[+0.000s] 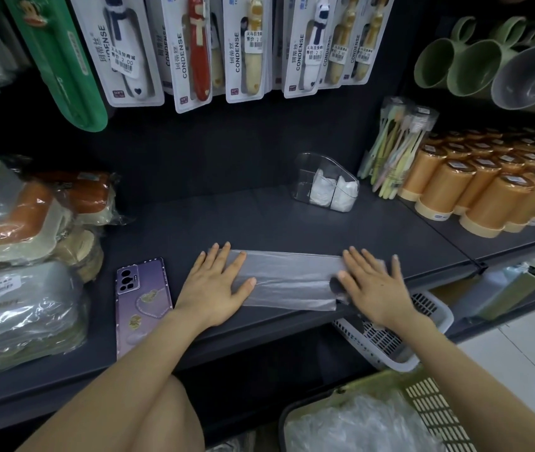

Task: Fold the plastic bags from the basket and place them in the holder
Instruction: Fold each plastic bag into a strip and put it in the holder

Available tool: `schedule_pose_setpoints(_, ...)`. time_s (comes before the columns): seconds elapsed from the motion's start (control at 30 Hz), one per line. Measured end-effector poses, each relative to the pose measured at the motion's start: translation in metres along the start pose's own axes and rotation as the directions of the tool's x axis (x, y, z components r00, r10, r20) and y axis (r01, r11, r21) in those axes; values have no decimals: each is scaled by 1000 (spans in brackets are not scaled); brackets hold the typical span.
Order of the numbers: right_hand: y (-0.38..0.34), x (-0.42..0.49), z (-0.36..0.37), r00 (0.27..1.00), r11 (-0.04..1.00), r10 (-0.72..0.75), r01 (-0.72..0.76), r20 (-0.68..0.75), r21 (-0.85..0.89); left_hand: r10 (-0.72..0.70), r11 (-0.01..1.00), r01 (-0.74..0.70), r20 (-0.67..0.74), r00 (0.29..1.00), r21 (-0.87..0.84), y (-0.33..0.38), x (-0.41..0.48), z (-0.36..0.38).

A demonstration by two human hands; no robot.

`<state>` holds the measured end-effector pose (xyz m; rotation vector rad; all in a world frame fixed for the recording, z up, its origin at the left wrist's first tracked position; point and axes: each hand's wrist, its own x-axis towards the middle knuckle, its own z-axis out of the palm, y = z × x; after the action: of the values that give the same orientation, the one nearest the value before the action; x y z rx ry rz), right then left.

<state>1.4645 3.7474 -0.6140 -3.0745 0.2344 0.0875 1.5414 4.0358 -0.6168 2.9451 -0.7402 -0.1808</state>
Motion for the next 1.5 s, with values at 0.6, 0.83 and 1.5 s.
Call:
schedule_pose_setpoints(0.6, -38, -21, 11, 762, 855, -317, 487, -564, 177, -4, 971, -2, -25, 1000, -241, -6, 0, -6)
schedule_pose_setpoints(0.83, -36, -30, 1, 876, 845, -205, 384, -436, 374, 315, 918, -383, -402, 860, -102, 5, -36, -18)
schedule_pose_setpoints(1.5, -38, 2, -46, 993, 849, -75, 16, 90, 527, 15, 868, 2, 30, 999, -496, 0, 4, -33)
